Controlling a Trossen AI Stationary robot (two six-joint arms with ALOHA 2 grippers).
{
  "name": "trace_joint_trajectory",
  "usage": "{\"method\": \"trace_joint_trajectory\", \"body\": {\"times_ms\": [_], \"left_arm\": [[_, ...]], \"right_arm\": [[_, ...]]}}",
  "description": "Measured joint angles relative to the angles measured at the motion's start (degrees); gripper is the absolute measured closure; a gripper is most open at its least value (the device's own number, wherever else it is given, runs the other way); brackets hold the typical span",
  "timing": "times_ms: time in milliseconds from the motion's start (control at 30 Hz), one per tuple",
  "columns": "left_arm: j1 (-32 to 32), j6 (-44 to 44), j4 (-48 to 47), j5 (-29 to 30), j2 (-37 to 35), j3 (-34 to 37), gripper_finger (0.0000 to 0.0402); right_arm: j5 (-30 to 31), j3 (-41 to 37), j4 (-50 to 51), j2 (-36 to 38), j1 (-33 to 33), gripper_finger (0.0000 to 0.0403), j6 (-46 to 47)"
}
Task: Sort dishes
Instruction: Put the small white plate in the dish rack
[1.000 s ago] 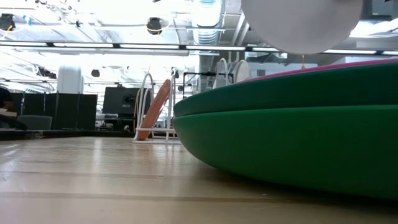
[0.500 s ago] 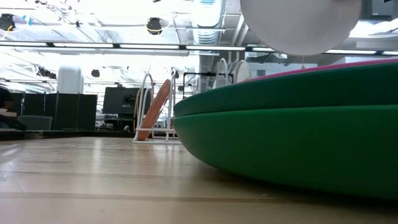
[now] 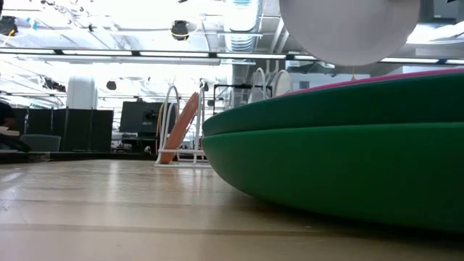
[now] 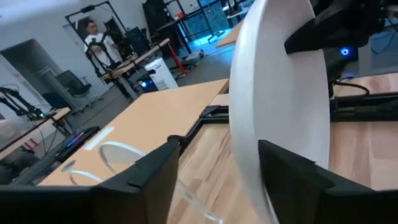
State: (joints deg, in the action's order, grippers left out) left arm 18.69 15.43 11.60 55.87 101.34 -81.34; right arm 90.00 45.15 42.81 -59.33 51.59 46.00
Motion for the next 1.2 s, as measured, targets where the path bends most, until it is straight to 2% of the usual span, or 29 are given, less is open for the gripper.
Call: {"method": "trace_joint_trajectory", "body": {"times_ms": [233,533,700,867,1100,1200], "left_arm": [[-2.21,-1.65,0.36,-4.79,0.00,0.00,0.0279],[-2.51,0.94,2.68,-3.44,0.04,-0.02,0.0387],[-2.72,2.48,4.89,-3.19,0.04,-0.02,0.0391],[-2.87,8.18,6.20,-0.62,0.07,-0.02,0.0398],[-3.43,18.03,5.71,2.75,-2.33,-0.02,0.0400],[-3.49,26.03,5.65,2.44,-4.56,-0.02,0.0401]], "right_arm": [[0.20,0.00,0.00,0.00,-0.04,0.0371,0.02],[0.45,0.00,-0.21,-0.02,-0.06,0.0371,0.21],[0.53,0.00,-0.21,-0.02,-0.04,0.0363,0.24],[-0.90,0.00,-0.35,-0.04,-0.02,0.0332,0.19],[-0.50,0.00,-0.15,-0.03,0.02,0.0292,0.01],[-0.08,0.00,0.01,0.00,0.02,0.0280,0.00]]}}
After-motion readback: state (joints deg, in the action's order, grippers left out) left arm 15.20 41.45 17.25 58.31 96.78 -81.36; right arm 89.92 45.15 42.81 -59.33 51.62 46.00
